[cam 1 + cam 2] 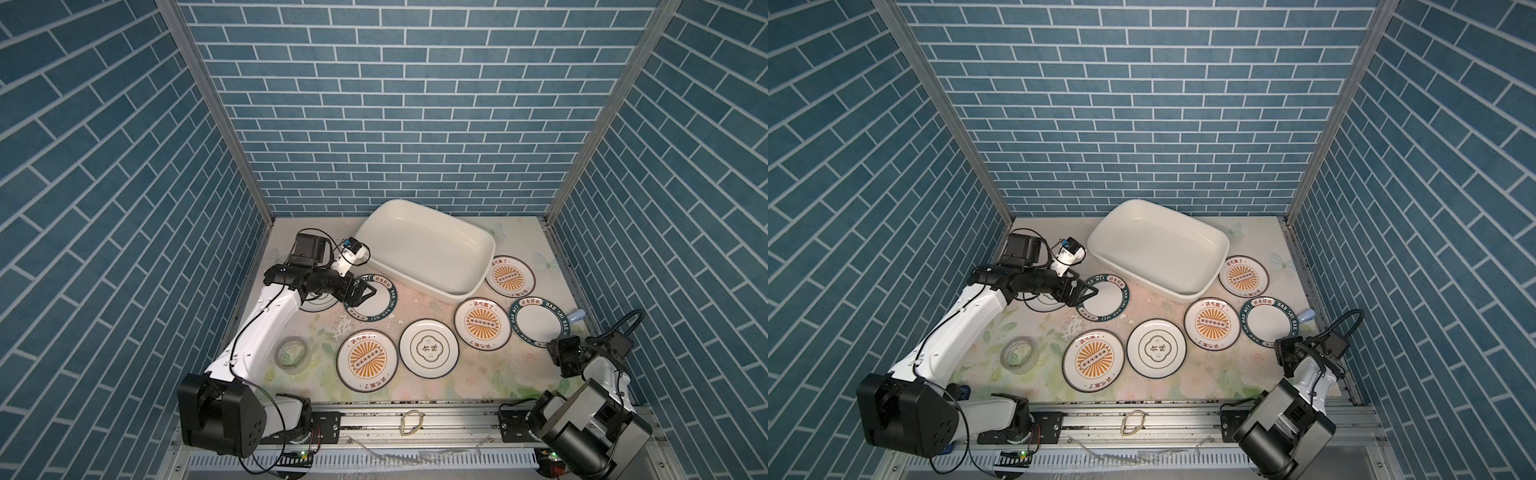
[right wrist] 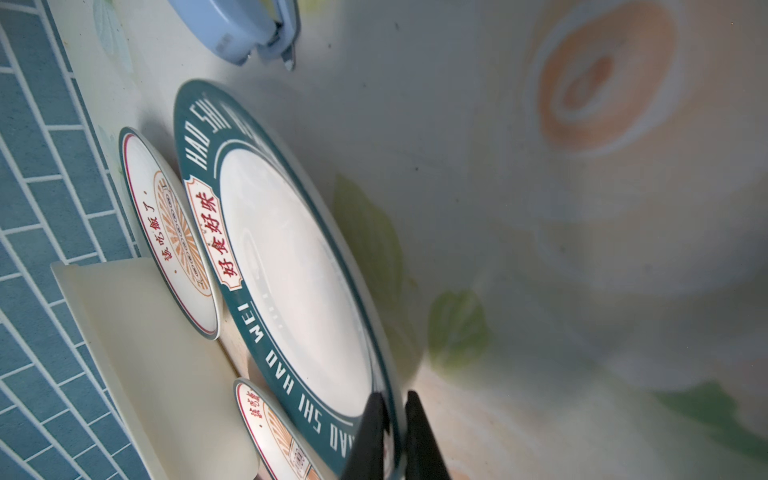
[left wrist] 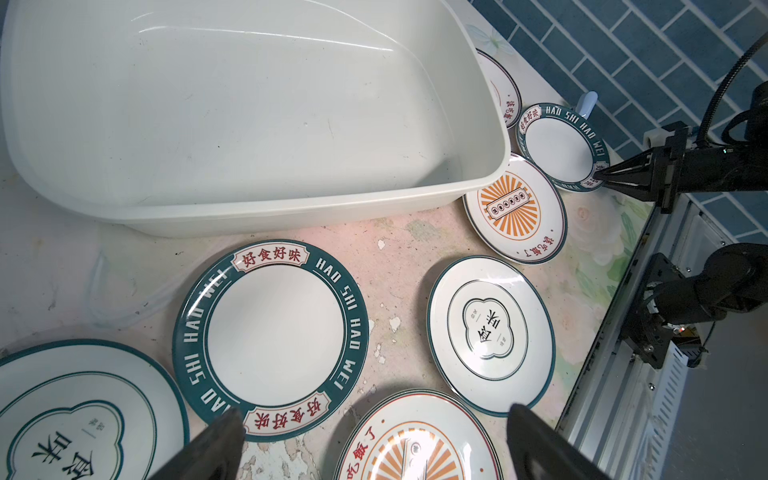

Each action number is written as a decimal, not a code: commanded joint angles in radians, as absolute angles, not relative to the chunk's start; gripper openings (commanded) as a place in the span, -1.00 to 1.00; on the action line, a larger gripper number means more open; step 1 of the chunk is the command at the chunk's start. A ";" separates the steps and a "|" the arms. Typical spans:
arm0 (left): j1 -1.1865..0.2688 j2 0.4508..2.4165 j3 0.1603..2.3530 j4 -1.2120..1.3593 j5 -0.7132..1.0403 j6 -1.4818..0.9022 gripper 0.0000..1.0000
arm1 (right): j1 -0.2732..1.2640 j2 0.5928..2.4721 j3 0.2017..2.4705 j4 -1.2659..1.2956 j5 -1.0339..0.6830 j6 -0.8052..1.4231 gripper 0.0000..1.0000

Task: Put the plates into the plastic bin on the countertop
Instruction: 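Close the right gripper on the plate rim and tilt the plate up, then lift the gripped plate upright off the table with the right gripper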

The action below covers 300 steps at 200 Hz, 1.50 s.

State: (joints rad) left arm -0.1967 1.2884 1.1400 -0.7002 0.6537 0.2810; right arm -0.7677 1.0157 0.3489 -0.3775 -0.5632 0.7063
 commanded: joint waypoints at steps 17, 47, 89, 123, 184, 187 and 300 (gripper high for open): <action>-0.204 1.274 1.162 -0.705 0.666 0.274 0.99 | -0.756 1.024 0.336 -0.425 -0.537 0.680 -0.82; -0.203 1.272 1.163 -0.702 0.666 0.270 0.99 | -0.755 1.017 0.336 -0.425 -0.538 0.681 -0.91; -0.204 1.266 1.164 -0.702 0.666 0.269 0.99 | -0.754 1.008 0.335 -0.424 -0.546 0.681 -1.00; -0.204 1.262 1.164 -0.700 0.664 0.267 0.99 | -0.754 1.003 0.334 -0.423 -0.553 0.681 -1.00; -0.207 1.266 1.187 -0.657 0.686 0.213 0.99 | -0.753 0.950 0.324 -0.419 -0.579 0.680 -1.00; -0.207 1.266 1.188 -0.657 0.686 0.213 0.99 | -0.752 0.946 0.324 -0.418 -0.581 0.680 -1.00; -0.207 1.251 1.156 -0.581 0.702 0.202 0.99 | -0.753 0.925 0.349 -0.464 -0.649 0.672 -1.00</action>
State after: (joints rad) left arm -0.1993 1.2602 1.1629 -0.6121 0.6785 0.2134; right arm -0.7582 0.9390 0.3447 -0.3866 -0.6189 0.7063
